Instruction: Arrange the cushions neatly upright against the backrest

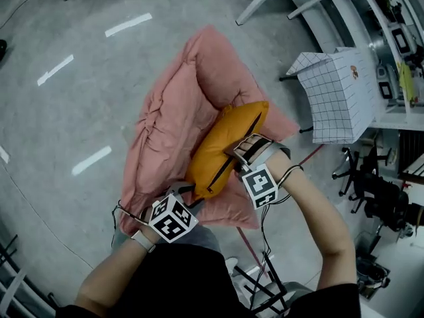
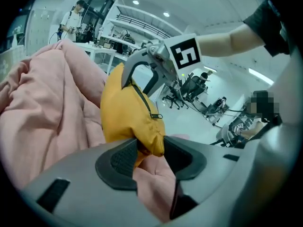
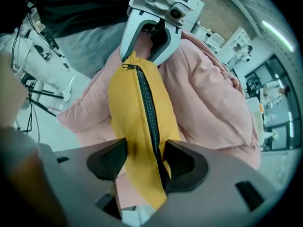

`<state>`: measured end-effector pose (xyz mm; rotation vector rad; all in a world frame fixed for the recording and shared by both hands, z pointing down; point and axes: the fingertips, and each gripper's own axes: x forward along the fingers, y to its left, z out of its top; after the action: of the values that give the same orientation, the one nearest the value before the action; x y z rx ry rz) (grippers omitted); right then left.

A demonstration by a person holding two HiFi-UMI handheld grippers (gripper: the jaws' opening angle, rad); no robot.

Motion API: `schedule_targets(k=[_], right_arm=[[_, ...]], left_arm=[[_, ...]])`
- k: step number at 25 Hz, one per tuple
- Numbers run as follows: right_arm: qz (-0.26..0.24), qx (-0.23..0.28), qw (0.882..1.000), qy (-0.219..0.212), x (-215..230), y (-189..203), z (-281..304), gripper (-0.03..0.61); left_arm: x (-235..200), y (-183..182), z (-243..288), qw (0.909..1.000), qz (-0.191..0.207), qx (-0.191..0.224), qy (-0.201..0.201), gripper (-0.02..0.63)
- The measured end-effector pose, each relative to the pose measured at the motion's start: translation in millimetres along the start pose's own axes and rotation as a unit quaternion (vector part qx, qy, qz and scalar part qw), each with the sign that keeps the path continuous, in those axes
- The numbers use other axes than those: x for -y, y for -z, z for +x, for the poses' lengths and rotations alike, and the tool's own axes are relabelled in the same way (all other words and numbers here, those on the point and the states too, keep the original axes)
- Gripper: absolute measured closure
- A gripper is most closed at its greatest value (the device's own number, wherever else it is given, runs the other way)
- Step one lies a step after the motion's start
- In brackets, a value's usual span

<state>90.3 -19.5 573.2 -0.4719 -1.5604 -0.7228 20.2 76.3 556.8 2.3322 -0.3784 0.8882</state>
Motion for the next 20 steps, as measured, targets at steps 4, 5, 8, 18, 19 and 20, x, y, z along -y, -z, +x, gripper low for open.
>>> schedule_targets(k=[4, 5, 8, 18, 19, 20], right_arm=[[-0.082, -0.002, 0.996, -0.024, 19.3, -12.2, 15.3, 0.314], [-0.095, -0.002, 0.995, -0.032, 22.3, -14.9, 20.6, 0.313], [-0.11, 0.004, 0.993, -0.051, 29.1, -24.7, 39.5, 0.311], [-0.045, 0.034, 0.997, -0.057, 38.4, -41.5, 64.1, 0.238], [-0.031, 0.036, 0.998, -0.049, 39.6, -39.8, 59.7, 0.225], [-0.01, 0.04, 0.998, -0.04, 41.8, -37.5, 53.6, 0.224]], left_arm=[[-1.0, 12.4, 5.7, 0.9995, -0.006, -0.03, -0.006, 0.448], [-4.0, 16.9, 8.2, 0.9989, -0.009, -0.044, -0.012, 0.449], [-17.3, 34.7, 14.6, 0.9951, -0.023, -0.089, -0.037, 0.453], [-44.0, 66.9, 16.5, 0.98, -0.057, -0.168, -0.09, 0.495], [-45.0, 67.7, 17.1, 0.98, -0.058, -0.168, -0.09, 0.496], [-45.9, 68.5, 17.3, 0.9799, -0.059, -0.169, -0.089, 0.497]])
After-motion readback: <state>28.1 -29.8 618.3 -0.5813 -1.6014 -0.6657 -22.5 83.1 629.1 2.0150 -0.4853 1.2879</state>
